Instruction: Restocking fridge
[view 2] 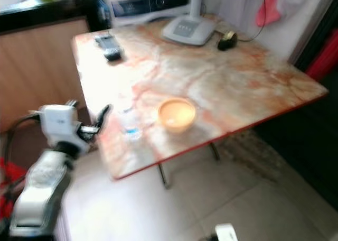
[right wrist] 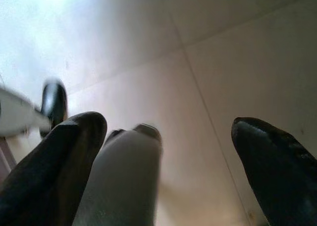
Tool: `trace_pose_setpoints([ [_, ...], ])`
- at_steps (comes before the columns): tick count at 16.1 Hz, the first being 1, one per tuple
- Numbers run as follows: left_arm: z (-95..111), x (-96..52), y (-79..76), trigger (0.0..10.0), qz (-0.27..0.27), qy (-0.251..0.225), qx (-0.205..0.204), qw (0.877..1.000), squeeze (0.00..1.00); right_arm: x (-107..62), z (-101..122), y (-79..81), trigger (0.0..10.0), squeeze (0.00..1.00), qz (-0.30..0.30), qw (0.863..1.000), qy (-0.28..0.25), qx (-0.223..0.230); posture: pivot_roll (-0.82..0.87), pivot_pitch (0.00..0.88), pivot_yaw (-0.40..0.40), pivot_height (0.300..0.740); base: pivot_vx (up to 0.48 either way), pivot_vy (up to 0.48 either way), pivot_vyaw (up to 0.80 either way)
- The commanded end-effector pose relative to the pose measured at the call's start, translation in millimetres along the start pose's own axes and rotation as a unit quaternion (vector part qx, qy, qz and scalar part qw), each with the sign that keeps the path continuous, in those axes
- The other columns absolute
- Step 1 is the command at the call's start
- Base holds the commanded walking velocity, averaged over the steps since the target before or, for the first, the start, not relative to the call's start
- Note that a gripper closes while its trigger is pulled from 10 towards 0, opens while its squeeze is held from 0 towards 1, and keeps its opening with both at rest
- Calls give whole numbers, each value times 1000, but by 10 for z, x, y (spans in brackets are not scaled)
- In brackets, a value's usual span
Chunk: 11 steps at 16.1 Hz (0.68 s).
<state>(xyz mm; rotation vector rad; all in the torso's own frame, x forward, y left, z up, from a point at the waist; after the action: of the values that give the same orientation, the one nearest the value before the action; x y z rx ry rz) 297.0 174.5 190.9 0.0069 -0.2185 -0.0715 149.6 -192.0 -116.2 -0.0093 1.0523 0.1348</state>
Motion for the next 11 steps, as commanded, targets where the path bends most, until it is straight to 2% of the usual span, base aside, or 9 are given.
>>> trace_pose_setpoints([
  [1,91,22,-119,10000,-21,-16,-8,1000,0,-40,-147,-57,10000,0,-10,1000,19,9,128,89,-26,740,262,0,0],
  [4,306,64,-193,10000,-41,-55,2,998,0,-44,-140,-69,10000,0,-12,1000,14,10,131,89,-31,740,265,0,0],
  [6,376,76,-242,10000,-58,-64,6,996,0,-44,-138,-69,10000,0,-12,1000,14,9,135,90,-32,740,133,0,0],
  [11,365,16,-343,10000,-83,-51,8,995,0,-40,-128,-64,10000,0,-9,1000,15,-2,130,87,-25,740,0,0,0],
])
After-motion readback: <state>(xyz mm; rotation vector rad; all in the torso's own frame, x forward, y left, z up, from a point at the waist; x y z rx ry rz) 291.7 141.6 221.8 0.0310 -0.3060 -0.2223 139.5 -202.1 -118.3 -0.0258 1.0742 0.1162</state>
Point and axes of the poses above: a point about 5 cm out from each wrist's last joint towards the gripper, its own x axis pointing out of the wrist towards the gripper, its own z axis along the axis of the wrist's last joint, y = z × x, the point moved 2 cm from there along x, pointing out of the wrist towards the gripper, and after that the axes turned 2 degrees about -x, right-handed, at the moved point
